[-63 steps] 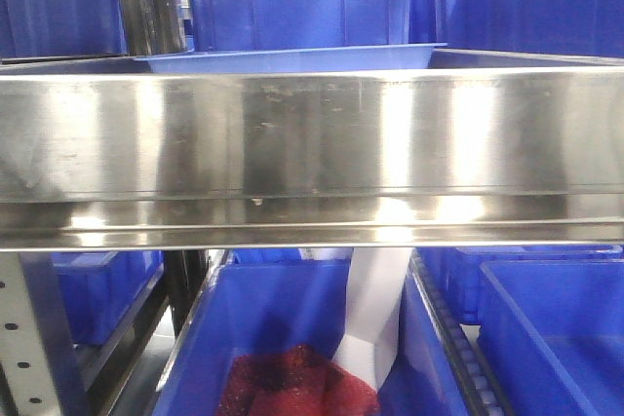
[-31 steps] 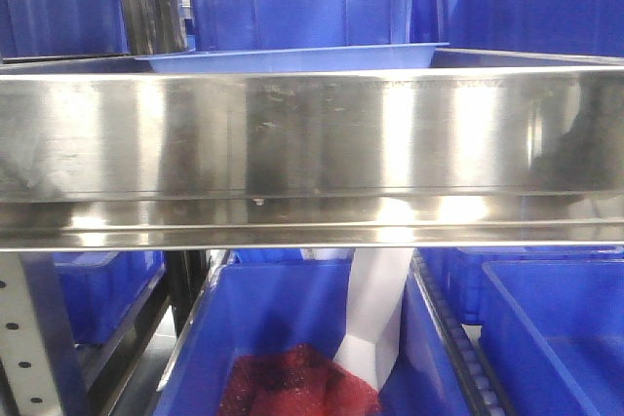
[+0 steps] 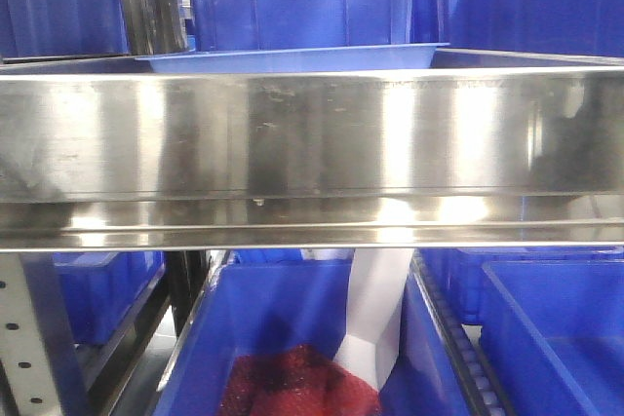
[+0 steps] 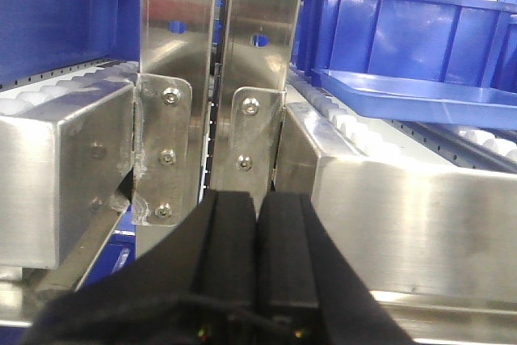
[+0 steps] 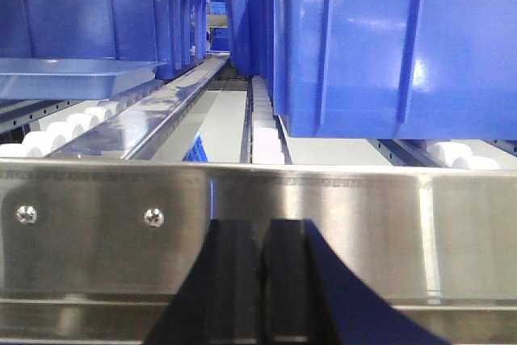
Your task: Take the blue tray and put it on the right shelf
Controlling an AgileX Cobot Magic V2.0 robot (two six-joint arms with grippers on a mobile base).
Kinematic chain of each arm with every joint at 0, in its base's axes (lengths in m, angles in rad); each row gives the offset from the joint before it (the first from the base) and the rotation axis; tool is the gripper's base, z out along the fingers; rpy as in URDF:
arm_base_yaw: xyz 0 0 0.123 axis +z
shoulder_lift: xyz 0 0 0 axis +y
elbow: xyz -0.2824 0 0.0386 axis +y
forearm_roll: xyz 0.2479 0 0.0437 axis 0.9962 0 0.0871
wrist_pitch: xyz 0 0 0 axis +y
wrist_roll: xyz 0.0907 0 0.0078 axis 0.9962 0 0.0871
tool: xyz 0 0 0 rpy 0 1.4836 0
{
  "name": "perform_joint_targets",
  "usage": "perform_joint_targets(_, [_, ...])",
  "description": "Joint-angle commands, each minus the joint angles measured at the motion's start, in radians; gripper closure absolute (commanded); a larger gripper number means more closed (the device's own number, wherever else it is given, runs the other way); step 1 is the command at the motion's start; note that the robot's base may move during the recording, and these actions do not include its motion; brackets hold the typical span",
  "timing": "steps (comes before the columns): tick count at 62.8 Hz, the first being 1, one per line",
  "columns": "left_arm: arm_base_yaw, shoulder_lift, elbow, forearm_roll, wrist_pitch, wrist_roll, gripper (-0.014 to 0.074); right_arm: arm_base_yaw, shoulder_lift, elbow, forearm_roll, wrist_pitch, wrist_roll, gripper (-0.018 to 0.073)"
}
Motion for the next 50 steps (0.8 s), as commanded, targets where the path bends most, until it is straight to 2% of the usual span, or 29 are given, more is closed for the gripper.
perform_joint_targets(1, [0.001,-0.012,0.030,-0.007,-0.092,0.005,0.0645,-0.007,-0.021,-0.022,0.000,-0.093,0.005,0.0508])
perform_joint_targets(50, [0.001,-0.012,0.030,-0.007,-0.092,0.005,0.0645,-0.007,-0.021,-0.022,0.000,-0.093,0.005,0.0508])
